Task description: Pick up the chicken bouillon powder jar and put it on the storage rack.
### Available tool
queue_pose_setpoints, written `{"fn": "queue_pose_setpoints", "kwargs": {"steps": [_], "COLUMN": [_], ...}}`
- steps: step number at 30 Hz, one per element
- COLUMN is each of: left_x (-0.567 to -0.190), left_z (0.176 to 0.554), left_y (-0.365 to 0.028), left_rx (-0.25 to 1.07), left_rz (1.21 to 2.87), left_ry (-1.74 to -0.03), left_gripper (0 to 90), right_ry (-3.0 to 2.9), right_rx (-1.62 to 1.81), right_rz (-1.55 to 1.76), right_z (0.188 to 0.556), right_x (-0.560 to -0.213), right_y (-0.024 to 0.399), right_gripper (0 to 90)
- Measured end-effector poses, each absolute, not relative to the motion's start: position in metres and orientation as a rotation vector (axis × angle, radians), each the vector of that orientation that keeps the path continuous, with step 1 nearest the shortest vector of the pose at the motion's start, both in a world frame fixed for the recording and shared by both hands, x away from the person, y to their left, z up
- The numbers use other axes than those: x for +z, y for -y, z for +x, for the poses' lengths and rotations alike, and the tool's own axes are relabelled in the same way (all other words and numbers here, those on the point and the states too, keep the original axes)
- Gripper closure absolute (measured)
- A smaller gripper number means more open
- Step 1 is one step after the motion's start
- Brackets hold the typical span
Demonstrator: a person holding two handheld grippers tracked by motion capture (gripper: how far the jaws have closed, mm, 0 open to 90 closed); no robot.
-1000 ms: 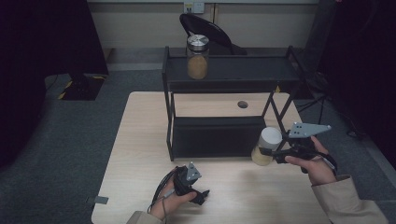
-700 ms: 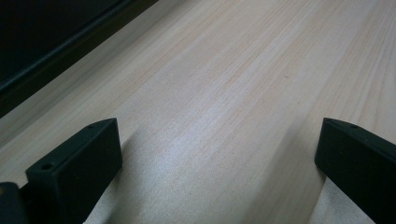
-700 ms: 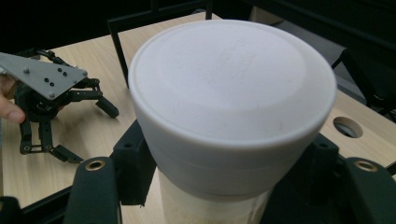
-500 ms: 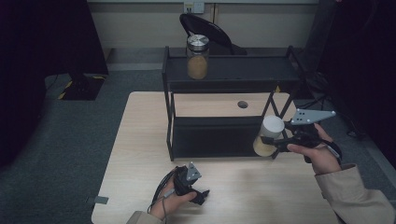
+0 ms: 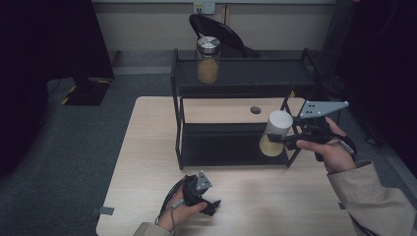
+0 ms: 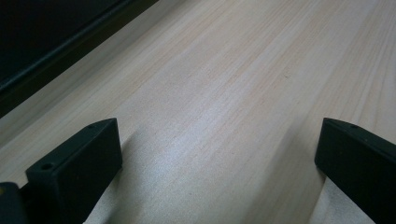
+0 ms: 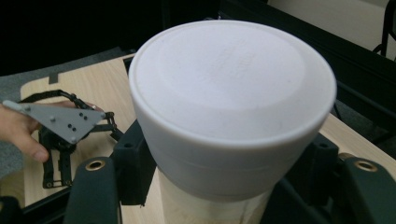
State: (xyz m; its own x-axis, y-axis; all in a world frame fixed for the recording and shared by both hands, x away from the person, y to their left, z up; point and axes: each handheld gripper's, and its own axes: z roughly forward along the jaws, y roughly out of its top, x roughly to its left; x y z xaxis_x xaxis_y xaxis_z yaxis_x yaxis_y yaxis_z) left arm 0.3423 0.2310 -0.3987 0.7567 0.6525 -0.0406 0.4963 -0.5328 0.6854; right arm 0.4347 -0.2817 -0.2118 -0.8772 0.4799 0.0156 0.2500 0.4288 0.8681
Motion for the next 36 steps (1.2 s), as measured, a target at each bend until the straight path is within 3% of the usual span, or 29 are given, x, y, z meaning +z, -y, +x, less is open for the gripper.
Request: {"fn": "queue_pose_setpoints", "kwargs": {"steps": [36], "left_x": [-0.399], "left_z": [0.342], "left_y": [-0.231], "left_rx": [0.287], "left_rz": [2.247], "left_ry": [-0.856], "left_gripper": [0.2], "right_ry": [-2.444], "right_rx": [1.445], "right_rz": [0.583], "right_z": [0.450], "right_x": [-0.142], "right_y": [0.249], "right_gripper": [34.4]}}
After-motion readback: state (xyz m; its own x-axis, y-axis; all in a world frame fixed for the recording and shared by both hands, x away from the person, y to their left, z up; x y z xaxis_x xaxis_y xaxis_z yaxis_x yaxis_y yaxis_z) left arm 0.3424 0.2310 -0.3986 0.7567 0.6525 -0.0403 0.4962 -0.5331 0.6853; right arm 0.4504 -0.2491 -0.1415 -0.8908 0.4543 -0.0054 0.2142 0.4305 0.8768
